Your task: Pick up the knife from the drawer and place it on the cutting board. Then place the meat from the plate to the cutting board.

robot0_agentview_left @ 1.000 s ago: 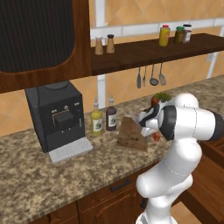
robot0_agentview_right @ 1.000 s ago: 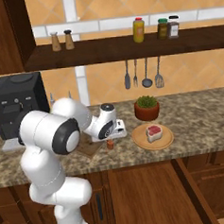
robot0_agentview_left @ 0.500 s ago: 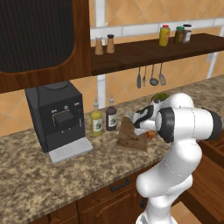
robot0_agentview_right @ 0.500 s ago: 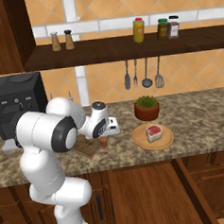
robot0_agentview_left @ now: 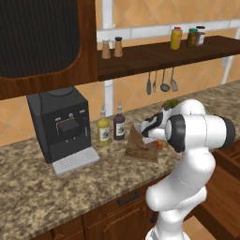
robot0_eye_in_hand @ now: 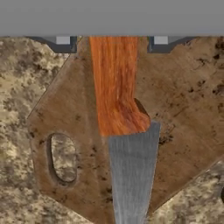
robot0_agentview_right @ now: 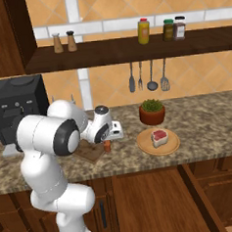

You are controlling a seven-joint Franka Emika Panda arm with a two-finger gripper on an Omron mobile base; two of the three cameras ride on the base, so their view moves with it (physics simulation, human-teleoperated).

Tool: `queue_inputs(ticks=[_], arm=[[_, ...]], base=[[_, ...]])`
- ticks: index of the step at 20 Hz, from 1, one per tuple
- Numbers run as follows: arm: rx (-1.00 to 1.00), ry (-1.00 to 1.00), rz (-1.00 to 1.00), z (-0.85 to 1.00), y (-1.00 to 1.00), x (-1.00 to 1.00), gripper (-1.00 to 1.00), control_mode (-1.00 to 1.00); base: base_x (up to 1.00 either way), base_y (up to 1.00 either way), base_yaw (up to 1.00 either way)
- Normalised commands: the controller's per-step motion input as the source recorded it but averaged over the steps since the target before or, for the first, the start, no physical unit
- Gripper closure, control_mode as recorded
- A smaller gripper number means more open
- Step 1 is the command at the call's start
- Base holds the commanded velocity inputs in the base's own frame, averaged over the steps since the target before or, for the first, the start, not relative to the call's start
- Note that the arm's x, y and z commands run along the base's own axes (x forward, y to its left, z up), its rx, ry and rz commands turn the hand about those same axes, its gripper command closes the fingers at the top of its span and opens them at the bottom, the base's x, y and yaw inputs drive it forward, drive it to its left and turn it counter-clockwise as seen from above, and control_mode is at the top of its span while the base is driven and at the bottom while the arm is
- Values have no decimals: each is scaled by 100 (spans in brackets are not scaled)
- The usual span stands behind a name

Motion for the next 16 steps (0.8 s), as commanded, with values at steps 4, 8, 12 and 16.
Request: queue_inputs(ticks=[4,8,12,16], arm=[[0,-21,-7,65,-9,-44,-100,-100],[1,-19,-15,92,-46,-59,-100,-100],[0,-1,-36,90,-65,-42,-100,-100],[0,2,-46,69,-82,-31,-100,-100]], base=[[0,0,0],[0,0,0],[0,0,0],[0,0,0]])
